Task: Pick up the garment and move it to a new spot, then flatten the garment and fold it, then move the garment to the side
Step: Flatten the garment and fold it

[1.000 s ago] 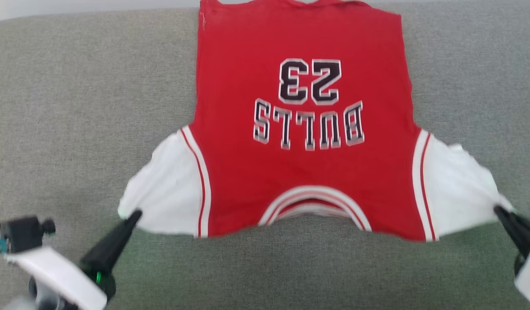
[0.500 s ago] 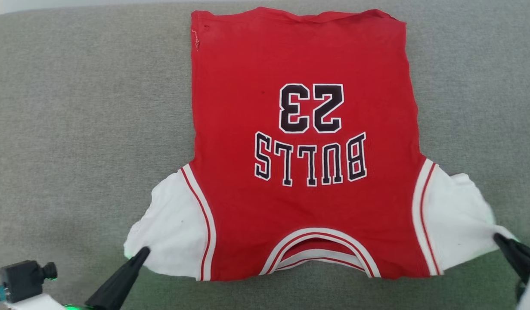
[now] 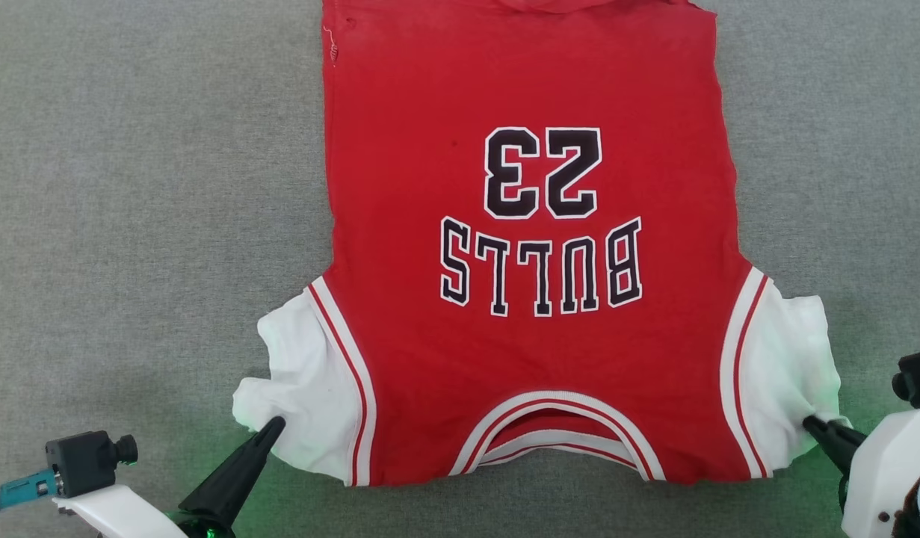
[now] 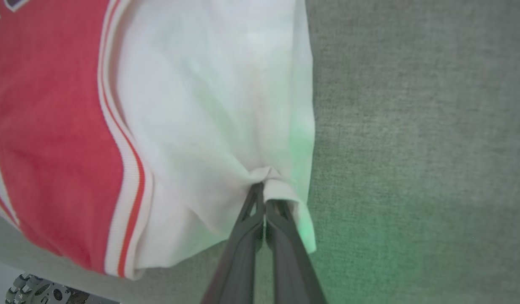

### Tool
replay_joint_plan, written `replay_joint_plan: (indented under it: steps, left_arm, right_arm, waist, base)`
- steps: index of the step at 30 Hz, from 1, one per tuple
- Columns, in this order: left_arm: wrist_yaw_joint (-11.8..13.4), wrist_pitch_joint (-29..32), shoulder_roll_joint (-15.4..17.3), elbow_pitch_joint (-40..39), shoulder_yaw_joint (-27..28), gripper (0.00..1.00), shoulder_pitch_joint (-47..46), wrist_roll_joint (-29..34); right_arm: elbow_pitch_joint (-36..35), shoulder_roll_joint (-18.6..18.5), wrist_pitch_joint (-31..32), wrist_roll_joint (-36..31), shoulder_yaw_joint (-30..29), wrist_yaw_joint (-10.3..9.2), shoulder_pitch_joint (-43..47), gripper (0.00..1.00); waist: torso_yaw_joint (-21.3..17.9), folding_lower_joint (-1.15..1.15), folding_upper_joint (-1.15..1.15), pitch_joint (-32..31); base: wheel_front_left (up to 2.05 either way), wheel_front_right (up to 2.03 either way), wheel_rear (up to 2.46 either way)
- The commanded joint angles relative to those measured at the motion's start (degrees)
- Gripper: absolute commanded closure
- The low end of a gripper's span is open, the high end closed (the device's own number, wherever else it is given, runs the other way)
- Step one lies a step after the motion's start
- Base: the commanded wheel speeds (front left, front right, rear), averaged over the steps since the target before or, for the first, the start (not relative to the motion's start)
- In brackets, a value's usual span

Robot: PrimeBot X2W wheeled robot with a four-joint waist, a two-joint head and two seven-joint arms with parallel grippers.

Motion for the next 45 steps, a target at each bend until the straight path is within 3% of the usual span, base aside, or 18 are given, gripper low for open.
replay_joint_plan:
  steps: [1, 2, 3, 10, 15, 18, 29, 40, 41, 42, 43, 45]
  left_arm:
    - [-0.19, 0.0, -0.3, 0.31, -0.09, 1.0, -0.97, 0.87]
    - [-0.21, -0.03, -0.36, 0.37, -0.22, 1.0, -1.04, 0.79]
    - [-0.21, -0.08, -0.31, 0.34, -0.27, 1.0, -1.07, 0.73]
    - [-0.25, -0.66, 0.36, -1.86, -0.45, 1.0, -1.24, 1.92]
    - [-0.26, -0.19, -0.05, -3.89, -0.99, 1.0, -2.82, 3.46]
    - [-0.26, -0.11, -0.9, -5.05, -1.44, 1.0, -4.2, 4.64]
    - [-0.26, 1.76, -3.55, -7.35, -4.48, 1.0, -11.11, 7.98]
    - [-0.26, 0.49, -4.46, -7.46, -7.18, 1.0, -14.77, 8.12]
    - [-0.26, 0.3, -4.46, -7.43, -7.4, 1.0, -15.04, 8.12]
    - [-0.26, 0.26, -4.41, -7.26, -7.56, 1.0, -15.26, 8.13]
    - [-0.26, 0.14, -4.38, -7.08, -7.71, 1.0, -15.41, 8.06]
    - [-0.26, -0.22, -4.32, -6.62, -8.05, 1.0, -15.56, 7.9]
  right_arm:
    - [0.87, -0.3, -1.1, -0.4, 0.62, -0.04, -0.63, 0.89]
    - [0.87, -0.63, -1.89, -0.7, 0.63, -0.04, -0.97, 0.51]
    - [0.65, -0.95, -2.53, -0.89, 0.3, -0.05, -1.22, 0.0]
    - [-7.85, -2.51, -1.05, -2.03, -8.0, -0.03, -5.18, 0.0]
    - [-8.79, -5.37, 2.19, -3.28, -7.95, -0.03, -16.97, 0.0]
    - [-3.61, -7.67, 2.22, -4.12, -3.85, -0.04, -26.75, 0.0]
    - [25.57, -10.45, 5.01, -11.95, 6.96, -0.04, -57.95, 0.0]
    - [44.66, -8.47, 10.1, -15.26, 8.26, -0.03, -70.16, 0.0]
    - [45.44, -8.3, 10.27, -15.27, 8.57, -0.03, -70.44, 0.5]
    - [46.19, -8.19, 9.97, -15.23, 8.72, -0.03, -70.73, 0.66]
    - [46.77, -8.11, 9.31, -15.34, 8.55, -0.03, -71.09, 0.97]
    - [47.81, -7.79, 8.14, -15.56, 8.46, -0.03, -71.62, 1.0]
  waist:
    - [-0.03, 0.0, 0.0, 0.05]
    - [-0.01, 0.0, 0.0, 0.04]
    - [0.05, 0.0, 0.0, -0.01]
    - [1.85, 0.0, 0.0, 0.18]
    - [4.15, 0.0, 0.0, 2.14]
    - [5.53, 0.0, 0.0, 3.95]
    - [12.84, 0.0, 0.0, 12.5]
    - [16.15, 0.0, 0.0, 16.1]
    - [16.18, 0.0, 0.0, 16.13]
    - [16.14, 0.0, 0.0, 16.12]
    - [16.03, 0.0, 0.0, 16.02]
    - [15.6, 0.0, 0.0, 15.37]
  base:
    - [0.0, 0.0, 0.0]
    - [0.0, 0.0, 0.0]
    - [0.0, 0.0, 0.0]
    - [0.0, 0.0, 0.0]
    - [0.0, 0.0, 0.0]
    - [0.0, 0.0, 0.0]
    - [0.0, 0.0, 0.0]
    - [0.0, 0.0, 0.0]
    - [0.0, 0.0, 0.0]
    - [0.0, 0.0, 0.0]
    - [0.0, 0.0, 0.0]
    - [0.0, 0.0, 0.0]
